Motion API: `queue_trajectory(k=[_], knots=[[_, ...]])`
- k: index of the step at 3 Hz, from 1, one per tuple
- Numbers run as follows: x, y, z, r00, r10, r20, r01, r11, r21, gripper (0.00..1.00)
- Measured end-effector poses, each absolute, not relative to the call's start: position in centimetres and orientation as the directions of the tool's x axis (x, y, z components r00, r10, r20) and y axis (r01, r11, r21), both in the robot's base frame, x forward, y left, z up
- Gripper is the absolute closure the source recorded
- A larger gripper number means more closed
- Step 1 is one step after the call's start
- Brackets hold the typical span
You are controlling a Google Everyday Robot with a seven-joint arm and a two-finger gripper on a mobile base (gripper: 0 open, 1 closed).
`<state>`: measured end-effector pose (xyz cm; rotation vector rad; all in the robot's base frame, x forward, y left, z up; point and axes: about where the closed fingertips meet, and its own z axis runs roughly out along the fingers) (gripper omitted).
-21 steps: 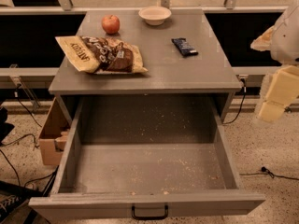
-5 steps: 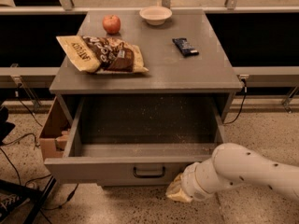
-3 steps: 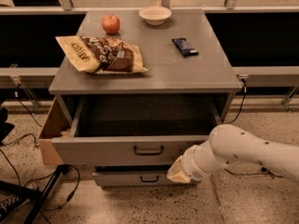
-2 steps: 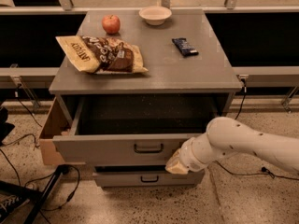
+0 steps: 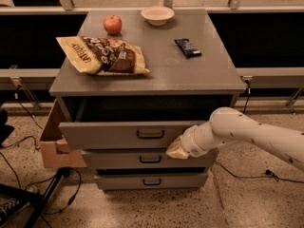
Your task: Close top drawer
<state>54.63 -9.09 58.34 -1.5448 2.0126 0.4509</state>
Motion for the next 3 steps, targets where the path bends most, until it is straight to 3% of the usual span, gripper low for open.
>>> queue_trajectory(k=[3], knots=[[59.0,-10.9,59.7,-0.19,-0.75,-0.634,-0.935,0.334,-0.115,1.0]])
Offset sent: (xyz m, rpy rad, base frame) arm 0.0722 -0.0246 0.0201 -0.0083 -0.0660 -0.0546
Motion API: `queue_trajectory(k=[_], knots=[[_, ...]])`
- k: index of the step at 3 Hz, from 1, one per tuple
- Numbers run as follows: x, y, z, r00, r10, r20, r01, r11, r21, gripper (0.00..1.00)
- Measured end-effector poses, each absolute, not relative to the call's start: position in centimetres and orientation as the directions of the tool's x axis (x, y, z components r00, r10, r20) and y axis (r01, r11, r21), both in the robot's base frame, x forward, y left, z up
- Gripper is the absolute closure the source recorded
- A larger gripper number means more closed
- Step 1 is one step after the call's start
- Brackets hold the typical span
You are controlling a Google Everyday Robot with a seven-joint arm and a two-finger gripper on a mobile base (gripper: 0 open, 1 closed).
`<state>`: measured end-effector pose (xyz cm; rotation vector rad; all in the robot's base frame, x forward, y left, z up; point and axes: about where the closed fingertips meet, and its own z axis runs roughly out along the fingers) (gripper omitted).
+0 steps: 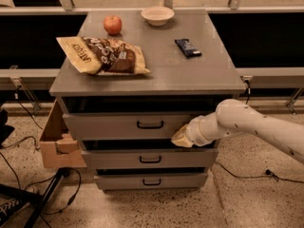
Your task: Close top drawer
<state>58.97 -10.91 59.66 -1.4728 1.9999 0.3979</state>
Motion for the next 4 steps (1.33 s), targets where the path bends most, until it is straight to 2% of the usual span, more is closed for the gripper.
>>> queue_trajectory(k=[1,2,3,4], knots=[[56.3,-11.9,61.2,-0.175,-0.762,-0.624,-0.927,0.34,-0.156,1.0],[49.8,-12.4,63.6,-0.126,-0.837,-0.532,-0.945,0.264,-0.191,1.0],[46.6,-13.1,66.2,-0.068,-0.899,-0.433,-0.97,0.161,-0.182,1.0],[47.1,-15.9,68.8,-0.074,-0.948,-0.309,-0.981,0.125,-0.147,1.0]])
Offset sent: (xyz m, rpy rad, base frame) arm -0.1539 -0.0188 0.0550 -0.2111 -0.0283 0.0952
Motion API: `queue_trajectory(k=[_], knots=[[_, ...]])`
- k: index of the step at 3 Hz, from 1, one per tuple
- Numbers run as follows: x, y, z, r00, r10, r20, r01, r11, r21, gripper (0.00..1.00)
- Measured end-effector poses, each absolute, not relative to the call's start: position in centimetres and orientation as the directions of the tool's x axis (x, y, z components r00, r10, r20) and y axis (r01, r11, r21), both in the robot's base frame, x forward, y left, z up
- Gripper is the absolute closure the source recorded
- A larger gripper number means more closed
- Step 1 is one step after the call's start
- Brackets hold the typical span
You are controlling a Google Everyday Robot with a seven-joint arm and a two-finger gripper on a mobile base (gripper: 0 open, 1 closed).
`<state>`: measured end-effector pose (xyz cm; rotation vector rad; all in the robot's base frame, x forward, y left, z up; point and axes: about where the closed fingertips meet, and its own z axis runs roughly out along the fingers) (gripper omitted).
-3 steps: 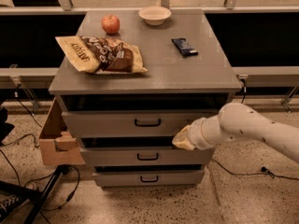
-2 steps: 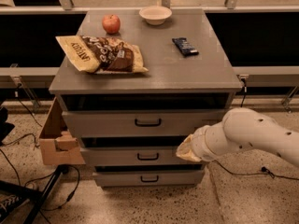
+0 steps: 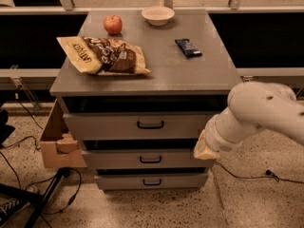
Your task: Close top drawer
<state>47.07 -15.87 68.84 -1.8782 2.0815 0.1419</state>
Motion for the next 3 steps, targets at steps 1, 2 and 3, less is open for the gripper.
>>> queue_trajectory(k=[1,2,3], knots=[[47.7,-21.2,72.5,-0.176,-0.963,-0.202,-0.974,0.2,-0.109,1.0],[45.0,-26.5,76.3,-0.315,-0.944,-0.098,-0.944,0.322,-0.066,1.0],[40.8,-30.0,80.0,-0.445,-0.895,-0.032,-0.891,0.446,-0.081,1.0]])
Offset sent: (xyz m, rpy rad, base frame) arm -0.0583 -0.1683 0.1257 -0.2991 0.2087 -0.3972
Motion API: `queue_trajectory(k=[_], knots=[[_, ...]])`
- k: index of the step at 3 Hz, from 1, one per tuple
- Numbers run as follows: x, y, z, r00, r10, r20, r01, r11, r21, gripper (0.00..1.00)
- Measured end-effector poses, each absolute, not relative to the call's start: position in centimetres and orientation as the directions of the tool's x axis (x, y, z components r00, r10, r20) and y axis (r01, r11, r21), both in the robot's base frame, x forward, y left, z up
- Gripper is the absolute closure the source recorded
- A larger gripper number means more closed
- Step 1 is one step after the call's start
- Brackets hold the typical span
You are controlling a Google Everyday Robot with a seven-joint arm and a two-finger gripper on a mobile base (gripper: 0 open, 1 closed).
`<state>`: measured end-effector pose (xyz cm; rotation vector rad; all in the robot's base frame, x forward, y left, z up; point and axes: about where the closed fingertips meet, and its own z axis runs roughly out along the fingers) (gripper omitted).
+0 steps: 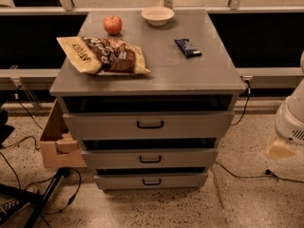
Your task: Close top drawer
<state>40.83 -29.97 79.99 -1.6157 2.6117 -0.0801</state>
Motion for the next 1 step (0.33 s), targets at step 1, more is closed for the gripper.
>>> queue_trajectory(k=[1], knots=[[40.8,-29.75,80.2,-0.444,-0.895,-0.033,-0.891,0.446,-0.082,0.82]])
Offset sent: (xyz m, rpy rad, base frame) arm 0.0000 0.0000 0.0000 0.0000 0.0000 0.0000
